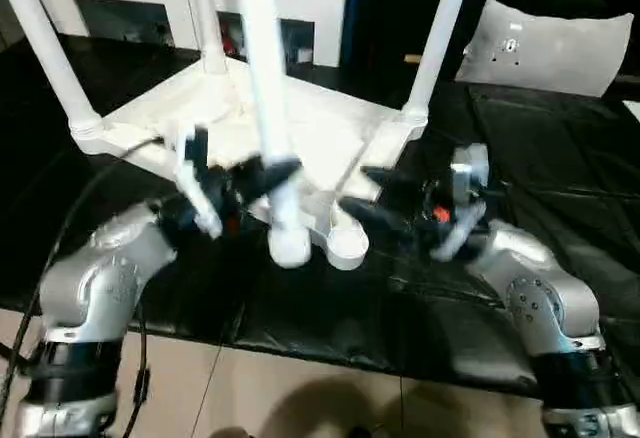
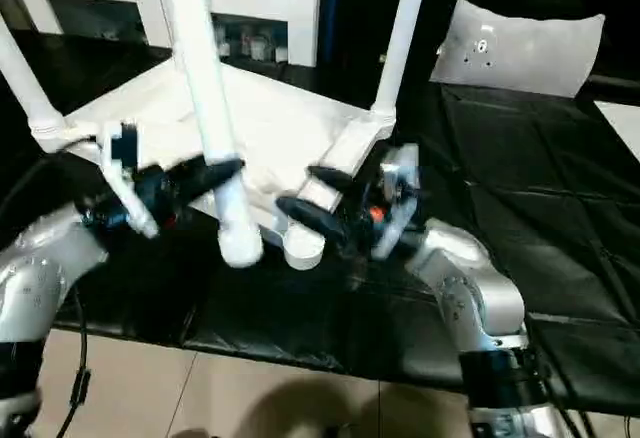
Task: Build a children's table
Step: Pick table leg
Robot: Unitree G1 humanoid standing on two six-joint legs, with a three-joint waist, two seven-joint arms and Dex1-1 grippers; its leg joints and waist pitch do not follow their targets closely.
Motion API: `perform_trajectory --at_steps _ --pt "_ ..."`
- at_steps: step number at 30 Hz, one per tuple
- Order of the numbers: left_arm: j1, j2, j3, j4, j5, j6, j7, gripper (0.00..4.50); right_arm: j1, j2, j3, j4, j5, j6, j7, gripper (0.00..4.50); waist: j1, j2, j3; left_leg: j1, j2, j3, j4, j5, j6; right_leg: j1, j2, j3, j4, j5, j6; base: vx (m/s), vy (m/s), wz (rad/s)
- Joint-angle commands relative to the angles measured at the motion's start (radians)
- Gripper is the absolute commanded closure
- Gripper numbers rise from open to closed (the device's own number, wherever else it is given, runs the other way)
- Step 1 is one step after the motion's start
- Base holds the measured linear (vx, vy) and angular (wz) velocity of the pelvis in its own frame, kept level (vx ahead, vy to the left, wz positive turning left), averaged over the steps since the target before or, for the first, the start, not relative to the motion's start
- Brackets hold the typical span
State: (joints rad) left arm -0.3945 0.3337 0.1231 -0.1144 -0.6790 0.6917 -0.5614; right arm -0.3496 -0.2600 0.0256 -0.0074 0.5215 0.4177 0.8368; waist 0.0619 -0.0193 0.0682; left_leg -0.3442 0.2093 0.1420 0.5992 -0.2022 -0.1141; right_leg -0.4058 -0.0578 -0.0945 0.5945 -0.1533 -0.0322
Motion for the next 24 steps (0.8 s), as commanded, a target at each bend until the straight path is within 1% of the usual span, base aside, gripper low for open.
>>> perform_trajectory --at_steps 1,2,3,4,5,6,7,8,9,10,12,14,15,16,19,20,21,23,24 --pt "-0.033 -0.014 0.015 -0.061 -0.003 0.037 0.077 2.55 -0.003 -0.003 0.030 -0.053 -0.061 0.069 -0.088 0.05 0.004 0.004 -0.069 -0.010 0.009 0.012 -0.070 -0.123 0.025 0.062 -0.062 0.047 -0.072 -0.350 -0.111 0.000 0.000 0.00" --pt "-0.039 -0.020 0.012 -0.075 -0.001 0.042 0.094 2.55 -0.004 0.002 0.036 -0.065 -0.077 0.084 -0.119 0.05 0.003 0.005 -0.068 -0.011 0.010 0.011 -0.071 -0.125 0.022 0.062 -0.062 0.048 -0.070 -0.352 -0.111 0.000 0.000 0.00" --pt "-0.048 -0.028 0.008 -0.090 -0.002 0.053 0.117 2.55 -0.007 0.008 0.042 -0.078 -0.090 0.105 -0.158 0.05 0.003 0.004 -0.066 -0.010 0.007 0.013 -0.071 -0.141 0.020 0.060 -0.063 0.047 -0.076 -0.393 -0.096 0.000 0.000 0.00" --pt "-0.063 -0.039 0.003 -0.115 -0.005 0.069 0.145 2.55 -0.015 0.010 0.051 -0.096 -0.119 0.167 -0.232 0.05 0.003 0.004 -0.066 -0.009 0.006 0.013 -0.070 -0.139 0.017 0.059 -0.062 0.047 -0.077 -0.402 -0.090 0.000 0.000 0.00" --pt "-0.067 -0.044 0.003 -0.123 -0.007 0.076 0.158 2.55 -0.016 0.010 0.054 -0.102 -0.123 0.187 -0.255 0.05 0.004 0.003 -0.066 -0.010 0.005 0.013 -0.071 -0.136 0.014 0.058 -0.062 0.047 -0.079 -0.410 -0.081 0.000 0.000 0.00" --pt "-0.076 -0.050 0.005 -0.131 -0.013 0.090 0.175 2.55 -0.020 0.014 0.055 -0.110 -0.112 0.205 -0.264 0.05 0.003 0.003 -0.066 -0.010 0.003 0.014 -0.070 -0.144 0.012 0.057 -0.061 0.046 -0.080 -0.423 -0.068 0.000 0.000 0.00" --pt "-0.086 -0.056 0.006 -0.142 -0.019 0.105 0.194 2.55 -0.024 0.022 0.055 -0.120 -0.084 0.223 -0.261 0.05 0.003 0.002 -0.066 -0.009 0.003 0.014 -0.068 -0.150 0.013 0.057 -0.061 0.046 -0.082 -0.430 -0.061 0.000 0.000 0.00" --pt "-0.087 -0.057 0.006 -0.142 -0.019 0.106 0.195 2.55 -0.024 0.022 0.055 -0.121 -0.082 0.225 -0.261 0.05 0.003 0.002 -0.066 -0.010 0.001 0.015 -0.068 -0.152 0.015 0.056 -0.060 0.046 -0.083 -0.435 -0.055 0.000 0.000 0.00" --pt "-0.095 -0.060 0.004 -0.150 -0.020 0.117 0.208 2.55 -0.026 0.022 0.065 -0.133 -0.075 0.223 -0.248 0.05 0.004 0.002 -0.069 -0.013 0.002 0.014 -0.067 -0.145 0.019 0.057 -0.062 0.044 -0.083 -0.435 -0.041 0.000 0.000 0.00" --pt "-0.097 -0.062 0.004 -0.154 -0.021 0.123 0.213 2.55 -0.026 0.023 0.068 -0.139 -0.080 0.224 -0.248 0.05 0.005 0.001 -0.070 -0.014 0.002 0.013 -0.066 -0.138 0.021 0.058 -0.061 0.044 -0.084 -0.427 -0.038 0.000 0.000 0.00" --pt "-0.102 -0.063 0.001 -0.161 -0.021 0.134 0.221 2.55 -0.026 0.024 0.080 -0.149 -0.095 0.212 -0.244 0.05 0.004 0.002 -0.070 -0.018 0.002 0.013 -0.066 -0.118 0.021 0.058 -0.060 0.045 -0.079 -0.392 -0.041 0.000 0.000 0.00" --pt "-0.106 -0.065 -0.002 -0.169 -0.022 0.144 0.226 2.55 -0.028 0.031 0.089 -0.159 -0.105 0.209 -0.248 0.05 0.005 0.002 -0.073 -0.018 0.003 0.013 -0.065 -0.109 0.020 0.059 -0.060 0.045 -0.076 -0.371 -0.046 0.000 0.000 0.00" --pt "-0.110 -0.067 -0.005 -0.175 -0.022 0.153 0.235 2.55 -0.036 0.037 0.096 -0.168 -0.102 0.228 -0.259 0.05 0.004 0.001 -0.073 -0.017 0.003 0.013 -0.065 -0.108 0.021 0.058 -0.060 0.045 -0.075 -0.365 -0.052 0.000 0.000 0.00" --pt "-0.113 -0.063 -0.014 -0.179 -0.016 0.157 0.233 2.55 -0.045 0.035 0.104 -0.170 -0.096 0.240 -0.256 0.05 0.005 0.002 -0.074 -0.017 0.003 0.013 -0.065 -0.104 0.021 0.059 -0.060 0.045 -0.074 -0.360 -0.055 0.000 0.000 0.00" --pt "-0.115 -0.060 -0.022 -0.185 -0.014 0.164 0.235 2.55 -0.055 0.034 0.110 -0.170 -0.092 0.254 -0.256 0.05 0.006 0.003 -0.074 -0.016 0.005 0.012 -0.065 -0.105 0.018 0.058 -0.061 0.047 -0.071 -0.348 -0.062 0.000 0.000 0.00" --pt "-0.118 -0.049 -0.041 -0.192 -0.001 0.168 0.228 2.55 -0.069 0.029 0.124 -0.157 -0.105 0.250 -0.252 0.05 0.005 0.002 -0.074 -0.016 0.005 0.013 -0.065 -0.107 0.017 0.059 -0.061 0.047 -0.072 -0.348 -0.062 0.000 0.000 0.00" --pt "-0.121 -0.045 -0.053 -0.197 0.005 0.171 0.225 2.55 -0.080 0.027 0.135 -0.143 -0.115 0.247 -0.246 0.05 0.007 0.005 -0.075 -0.015 0.006 0.012 -0.065 -0.106 0.014 0.058 -0.061 0.047 -0.069 -0.341 -0.064 0.000 0.000 0.00" --pt "-0.124 -0.048 -0.055 -0.197 0.005 0.173 0.229 2.55 -0.087 0.026 0.142 -0.132 -0.121 0.247 -0.243 0.05 0.008 0.005 -0.075 -0.015 0.005 0.013 -0.064 -0.103 0.012 0.058 -0.061 0.048 -0.069 -0.331 -0.069 0.000 0.000 0.00" --pt "-0.127 -0.039 -0.074 -0.203 0.017 0.173 0.223 2.55 -0.099 0.025 0.158 -0.115 -0.142 0.240 -0.243 0.05 0.009 0.005 -0.075 -0.015 0.005 0.013 -0.064 -0.104 0.011 0.059 -0.062 0.048 -0.069 -0.331 -0.069 0.000 0.000 0.00"
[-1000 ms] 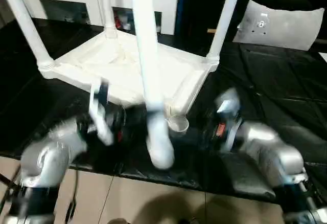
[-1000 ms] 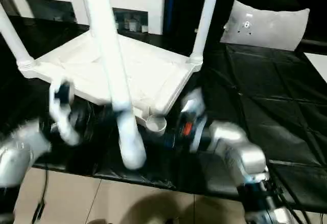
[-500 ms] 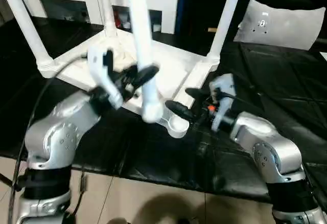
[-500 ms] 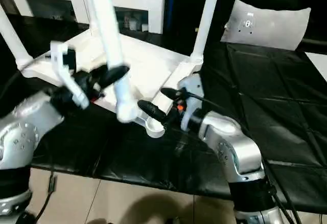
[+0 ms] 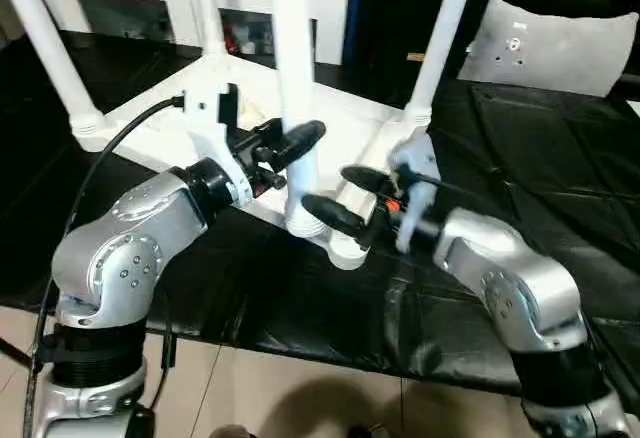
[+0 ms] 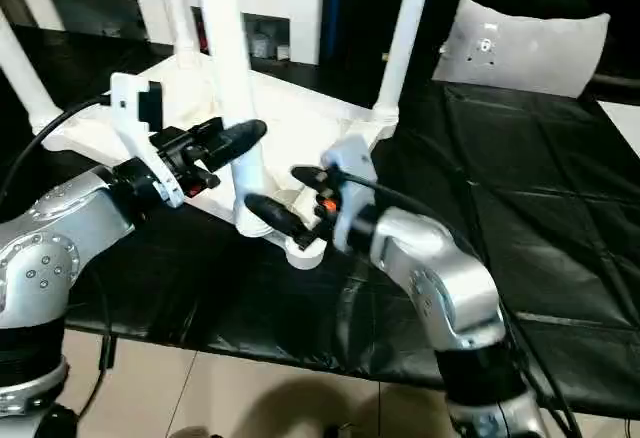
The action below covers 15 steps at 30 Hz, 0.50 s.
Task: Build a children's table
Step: Pick table leg
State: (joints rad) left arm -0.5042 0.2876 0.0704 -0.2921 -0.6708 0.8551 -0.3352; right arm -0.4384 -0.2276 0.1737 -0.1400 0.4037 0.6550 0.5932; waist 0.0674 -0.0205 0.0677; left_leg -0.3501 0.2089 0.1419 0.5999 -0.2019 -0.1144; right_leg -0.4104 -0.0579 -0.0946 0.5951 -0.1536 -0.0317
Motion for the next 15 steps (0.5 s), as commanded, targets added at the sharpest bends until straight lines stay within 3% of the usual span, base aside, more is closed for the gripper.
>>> perform_trajectory --at_steps 1,8,13,15 --pt "-0.018 0.008 -0.024 -0.027 0.011 0.010 -0.004 2.55 -0.013 -0.007 0.013 0.020 -0.027 0.003 0.001 0.05 0.005 0.006 -0.076 -0.010 0.006 0.013 -0.065 -0.098 0.008 0.065 -0.062 0.049 -0.067 -0.321 -0.072 0.000 0.000 0.00" --pt "-0.032 0.026 -0.091 -0.046 0.056 0.008 -0.010 2.55 -0.075 0.032 0.042 0.098 -0.049 0.025 -0.030 0.05 0.005 0.004 -0.077 -0.010 0.006 0.013 -0.064 -0.090 -0.001 0.067 -0.063 0.051 -0.060 -0.289 -0.093 0.000 0.000 0.00" --pt "-0.036 0.042 -0.130 -0.053 0.088 -0.003 -0.020 2.55 -0.109 0.077 0.020 0.144 -0.031 0.048 -0.050 0.55 0.004 0.005 -0.077 -0.009 0.007 0.013 -0.065 -0.093 -0.006 0.067 -0.064 0.052 -0.059 -0.281 -0.093 0.000 0.000 0.00" --pt "-0.037 0.042 -0.133 -0.053 0.089 -0.004 -0.021 2.55 -0.116 0.084 0.013 0.152 -0.022 0.057 -0.050 0.55 0.004 0.005 -0.078 -0.009 0.007 0.012 -0.064 -0.088 -0.009 0.068 -0.063 0.052 -0.056 -0.267 -0.097 0.000 0.000 0.00"
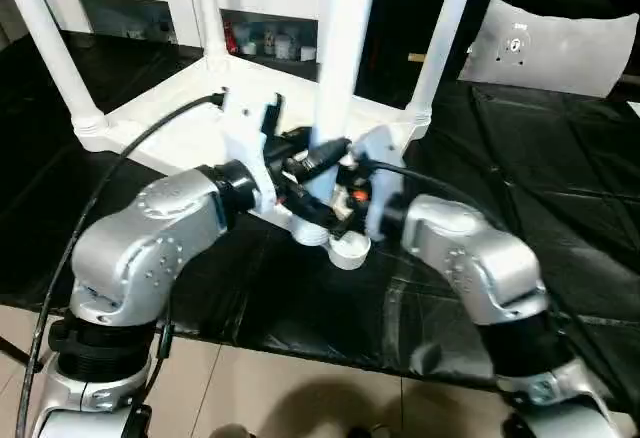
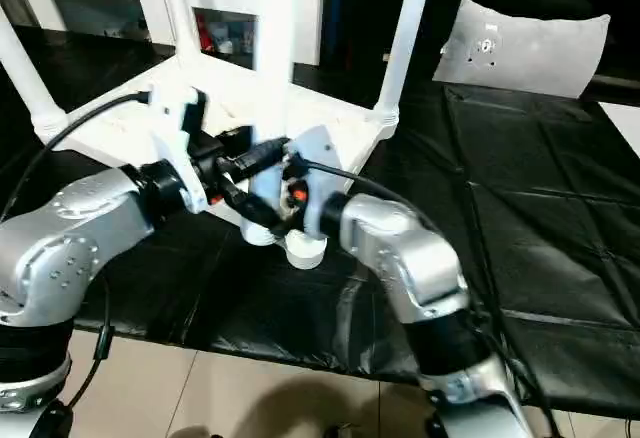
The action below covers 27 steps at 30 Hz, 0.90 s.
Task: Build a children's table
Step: Pick table leg
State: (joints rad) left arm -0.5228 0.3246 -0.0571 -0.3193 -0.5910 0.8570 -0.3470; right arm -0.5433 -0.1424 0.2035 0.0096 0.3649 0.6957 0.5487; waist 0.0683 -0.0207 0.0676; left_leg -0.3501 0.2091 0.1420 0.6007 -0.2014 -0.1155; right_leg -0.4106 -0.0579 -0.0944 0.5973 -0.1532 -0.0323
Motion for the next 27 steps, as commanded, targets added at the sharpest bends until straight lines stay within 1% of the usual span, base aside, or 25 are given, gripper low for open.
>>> perform_trajectory --at_steps 1,4,5,6,7,8,9,11,13,14,15,18,19,21,24,27 --pt "-0.019 0.003 -0.005 -0.026 0.008 -0.006 -0.010 2.55 -0.014 0.003 -0.021 0.006 0.023 0.022 -0.006 0.64 0.003 0.006 -0.078 -0.010 0.007 0.013 -0.065 -0.085 -0.008 0.068 -0.064 0.052 -0.058 -0.256 -0.100 0.000 0.000 0.00" --pt "-0.021 0.003 -0.007 -0.027 0.013 -0.007 -0.012 2.55 -0.023 0.011 -0.028 0.018 0.028 0.033 -0.002 0.96 0.005 0.007 -0.078 -0.009 0.007 0.013 -0.065 -0.084 -0.008 0.069 -0.064 0.052 -0.057 -0.251 -0.103 0.000 0.000 0.00" --pt "-0.022 0.004 -0.007 -0.025 0.015 -0.009 -0.012 2.55 -0.025 0.011 -0.029 0.021 0.028 0.034 -0.002 1.06 0.005 0.005 -0.078 -0.009 0.007 0.013 -0.065 -0.085 -0.010 0.069 -0.064 0.052 -0.057 -0.253 -0.103 0.000 0.000 0.00" --pt "-0.023 0.004 -0.008 -0.023 0.019 -0.013 -0.012 2.55 -0.028 0.012 -0.030 0.023 0.028 0.036 -0.003 1.06 0.007 0.008 -0.078 -0.009 0.007 0.013 -0.065 -0.085 -0.012 0.069 -0.064 0.052 -0.057 -0.253 -0.101 0.000 0.000 0.00" --pt "-0.023 0.005 -0.008 -0.022 0.020 -0.014 -0.012 2.55 -0.028 0.013 -0.031 0.023 0.028 0.037 -0.004 1.21 0.007 0.007 -0.078 -0.009 0.007 0.014 -0.064 -0.087 -0.012 0.069 -0.064 0.053 -0.058 -0.255 -0.100 0.000 0.000 0.00" --pt "-0.023 0.007 -0.011 -0.021 0.023 -0.016 -0.014 2.55 -0.028 0.013 -0.032 0.023 0.030 0.040 -0.003 1.21 0.008 0.006 -0.077 -0.008 0.006 0.014 -0.065 -0.093 -0.012 0.068 -0.064 0.053 -0.059 -0.268 -0.097 0.000 0.000 0.00" --pt "-0.024 0.010 -0.014 -0.021 0.028 -0.017 -0.018 2.55 -0.029 0.015 -0.035 0.023 0.032 0.047 -0.001 1.42 0.009 0.008 -0.076 -0.007 0.007 0.014 -0.066 -0.099 -0.013 0.067 -0.064 0.052 -0.060 -0.280 -0.092 0.000 0.000 0.00" --pt "-0.023 0.015 -0.018 -0.020 0.034 -0.021 -0.022 2.55 -0.030 0.016 -0.039 0.022 0.039 0.060 0.000 1.49 0.011 0.008 -0.077 -0.006 0.006 0.014 -0.065 -0.104 -0.014 0.067 -0.064 0.052 -0.062 -0.292 -0.086 0.000 0.000 0.00" --pt "-0.022 0.016 -0.018 -0.019 0.036 -0.023 -0.024 2.55 -0.031 0.015 -0.040 0.020 0.044 0.066 0.001 1.75 0.013 0.007 -0.078 -0.007 0.006 0.014 -0.065 -0.103 -0.015 0.067 -0.064 0.052 -0.062 -0.296 -0.080 0.000 0.000 0.00" --pt "-0.022 0.016 -0.018 -0.019 0.036 -0.023 -0.025 2.55 -0.031 0.015 -0.041 0.020 0.046 0.068 0.001 1.75 0.013 0.006 -0.077 -0.008 0.006 0.014 -0.065 -0.102 -0.015 0.067 -0.063 0.052 -0.062 -0.297 -0.079 0.000 0.000 0.00" --pt "-0.022 0.017 -0.019 -0.020 0.036 -0.023 -0.026 2.55 -0.030 0.017 -0.044 0.019 0.051 0.072 0.001 1.75 0.014 0.009 -0.077 -0.006 0.006 0.014 -0.065 -0.104 -0.016 0.066 -0.064 0.052 -0.063 -0.302 -0.078 0.000 0.000 0.00" --pt "-0.022 0.018 -0.022 -0.023 0.038 -0.022 -0.033 2.55 -0.026 0.024 -0.059 0.017 0.066 0.081 -0.002 2.11 0.016 0.008 -0.078 -0.006 0.006 0.014 -0.065 -0.103 -0.016 0.066 -0.063 0.052 -0.062 -0.297 -0.078 0.000 0.000 0.00" --pt "-0.021 0.017 -0.022 -0.024 0.040 -0.023 -0.037 2.55 -0.026 0.026 -0.063 0.016 0.069 0.084 -0.002 2.11 0.017 0.008 -0.078 -0.006 0.006 0.013 -0.065 -0.102 -0.016 0.066 -0.063 0.051 -0.061 -0.296 -0.078 0.000 0.000 0.00" --pt "-0.020 0.015 -0.020 -0.024 0.040 -0.022 -0.037 2.55 -0.026 0.032 -0.073 0.017 0.079 0.090 -0.003 2.39 0.018 0.009 -0.079 -0.007 0.007 0.013 -0.065 -0.094 -0.017 0.066 -0.063 0.052 -0.059 -0.281 -0.082 0.000 0.000 0.00" --pt "-0.017 0.012 -0.018 -0.028 0.035 -0.019 -0.034 2.55 -0.024 0.039 -0.085 0.016 0.092 0.099 -0.005 2.46 0.018 0.009 -0.080 -0.007 0.007 0.012 -0.065 -0.089 -0.019 0.067 -0.063 0.052 -0.056 -0.261 -0.090 0.000 0.000 0.00" --pt "-0.014 0.008 -0.014 -0.033 0.034 -0.014 -0.030 2.55 -0.020 0.046 -0.094 0.013 0.101 0.109 -0.006 2.55 0.018 0.009 -0.079 -0.008 0.006 0.013 -0.065 -0.090 -0.020 0.068 -0.063 0.052 -0.057 -0.263 -0.092 0.000 0.000 0.00"
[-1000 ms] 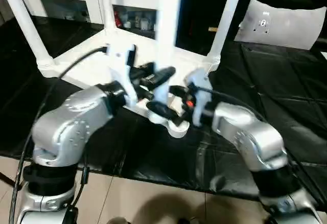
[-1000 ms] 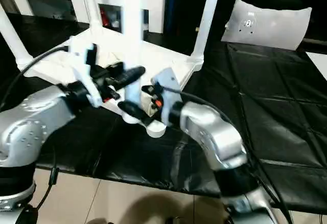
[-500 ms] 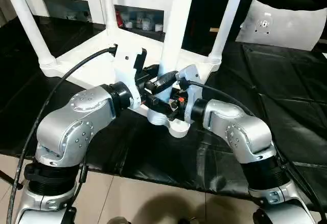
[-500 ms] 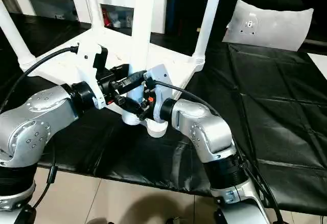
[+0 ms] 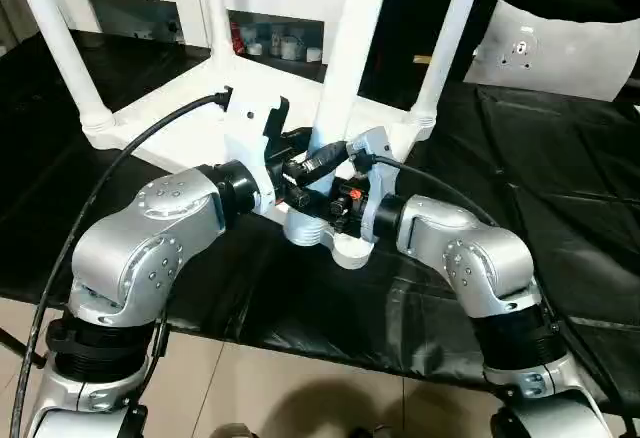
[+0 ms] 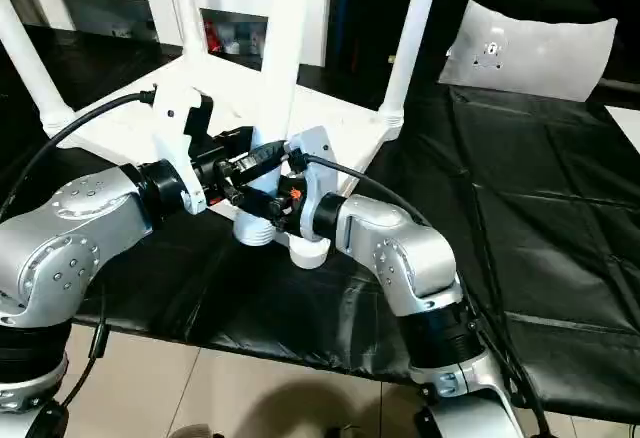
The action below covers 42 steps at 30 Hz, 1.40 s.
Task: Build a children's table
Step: Pick table leg
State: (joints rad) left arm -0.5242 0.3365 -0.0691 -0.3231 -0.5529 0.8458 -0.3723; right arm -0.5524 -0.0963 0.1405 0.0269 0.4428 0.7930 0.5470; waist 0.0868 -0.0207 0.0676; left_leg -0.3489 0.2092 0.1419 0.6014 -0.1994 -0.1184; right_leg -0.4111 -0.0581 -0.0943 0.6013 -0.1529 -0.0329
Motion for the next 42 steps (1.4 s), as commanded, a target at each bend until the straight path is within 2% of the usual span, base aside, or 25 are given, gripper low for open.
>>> perform_trajectory --at_steps 1,6,7,9,10,12,21,29,35,36,38,41,42 --pt "-0.012 -0.005 0.000 -0.029 -0.005 0.000 -0.002 2.55 -0.010 0.000 -0.032 -0.005 0.022 0.013 -0.004 2.57 -0.001 0.009 -0.079 -0.009 0.006 0.013 -0.066 -0.094 -0.017 0.068 -0.063 0.052 -0.061 -0.265 -0.091 0.000 0.000 0.00" --pt "-0.013 -0.013 0.017 -0.024 0.000 0.005 0.011 2.55 -0.009 0.001 -0.035 -0.007 0.028 0.021 -0.009 2.57 0.000 0.008 -0.080 -0.009 0.006 0.013 -0.065 -0.096 -0.016 0.068 -0.064 0.052 -0.064 -0.278 -0.082 0.000 0.000 0.00" --pt "-0.013 -0.013 0.020 -0.027 -0.003 0.008 0.010 2.55 -0.009 0.001 -0.036 -0.008 0.028 0.022 -0.009 2.57 0.000 0.012 -0.080 -0.008 0.006 0.012 -0.066 -0.095 -0.017 0.068 -0.064 0.051 -0.062 -0.276 -0.083 0.000 0.000 0.00" --pt "-0.013 -0.022 0.034 -0.033 -0.033 0.023 0.002 2.55 -0.009 0.001 -0.037 -0.009 0.026 0.022 -0.008 2.57 0.000 0.011 -0.080 -0.009 0.005 0.013 -0.065 -0.095 -0.018 0.068 -0.063 0.051 -0.063 -0.275 -0.084 0.000 0.000 0.00" --pt "-0.012 -0.029 0.046 -0.037 -0.057 0.021 -0.009 2.20 -0.008 0.000 -0.037 -0.009 0.024 0.022 -0.007 2.57 -0.001 0.011 -0.079 -0.010 0.005 0.014 -0.065 -0.095 -0.018 0.069 -0.063 0.051 -0.064 -0.275 -0.084 0.000 0.000 0.00" --pt "-0.013 -0.022 0.047 -0.042 -0.067 0.022 -0.025 1.85 -0.007 -0.005 -0.034 -0.010 0.018 0.021 -0.004 2.57 0.000 0.010 -0.080 -0.009 0.005 0.013 -0.065 -0.094 -0.018 0.068 -0.062 0.051 -0.063 -0.269 -0.086 0.000 0.000 0.00" --pt "0.005 0.029 0.030 -0.070 -0.058 0.060 -0.057 1.85 0.000 -0.007 -0.031 -0.014 0.018 0.013 -0.008 2.57 -0.001 0.013 -0.080 -0.007 0.006 0.013 -0.065 -0.100 -0.019 0.068 -0.063 0.051 -0.062 -0.270 -0.090 0.000 0.000 0.00" --pt "-0.009 0.002 0.082 -0.039 -0.073 0.045 -0.021 1.85 0.007 -0.016 -0.018 -0.013 0.007 0.004 -0.002 2.57 0.001 0.012 -0.080 -0.009 0.004 0.013 -0.064 -0.096 -0.020 0.069 -0.062 0.051 -0.062 -0.266 -0.089 0.000 0.000 0.00" --pt "0.023 0.092 0.028 -0.064 -0.062 0.098 -0.096 1.85 0.006 -0.024 -0.024 -0.016 0.006 -0.003 -0.006 2.57 -0.002 0.018 -0.079 -0.006 0.006 0.012 -0.066 -0.108 -0.021 0.066 -0.061 0.051 -0.060 -0.260 -0.096 0.000 0.000 0.00" --pt "0.026 0.108 0.016 -0.066 -0.054 0.101 -0.106 1.85 0.004 -0.025 -0.026 -0.015 0.006 -0.005 -0.006 2.57 -0.002 0.021 -0.077 -0.005 0.006 0.011 -0.067 -0.118 -0.023 0.065 -0.061 0.051 -0.060 -0.269 -0.097 0.000 0.000 0.00" --pt "0.040 0.156 -0.024 -0.072 -0.034 0.110 -0.139 1.85 0.003 -0.028 -0.032 -0.015 0.007 -0.010 -0.005 2.57 -0.002 0.019 -0.076 -0.004 0.006 0.010 -0.068 -0.124 -0.024 0.065 -0.061 0.051 -0.060 -0.275 -0.096 0.000 0.000 0.00" --pt "0.061 0.182 -0.032 -0.063 -0.035 0.132 -0.152 1.85 0.004 -0.031 -0.039 -0.021 0.011 -0.018 -0.003 2.57 -0.004 0.021 -0.074 -0.004 0.006 0.011 -0.068 -0.132 -0.026 0.065 -0.061 0.051 -0.061 -0.276 -0.098 0.000 0.000 0.00" --pt "0.063 0.191 -0.032 -0.058 -0.033 0.134 -0.156 1.85 0.005 -0.033 -0.039 -0.022 0.013 -0.020 -0.003 2.57 -0.004 0.025 -0.073 -0.004 0.006 0.011 -0.068 -0.134 -0.029 0.063 -0.061 0.052 -0.062 -0.277 -0.100 0.000 0.000 0.00"
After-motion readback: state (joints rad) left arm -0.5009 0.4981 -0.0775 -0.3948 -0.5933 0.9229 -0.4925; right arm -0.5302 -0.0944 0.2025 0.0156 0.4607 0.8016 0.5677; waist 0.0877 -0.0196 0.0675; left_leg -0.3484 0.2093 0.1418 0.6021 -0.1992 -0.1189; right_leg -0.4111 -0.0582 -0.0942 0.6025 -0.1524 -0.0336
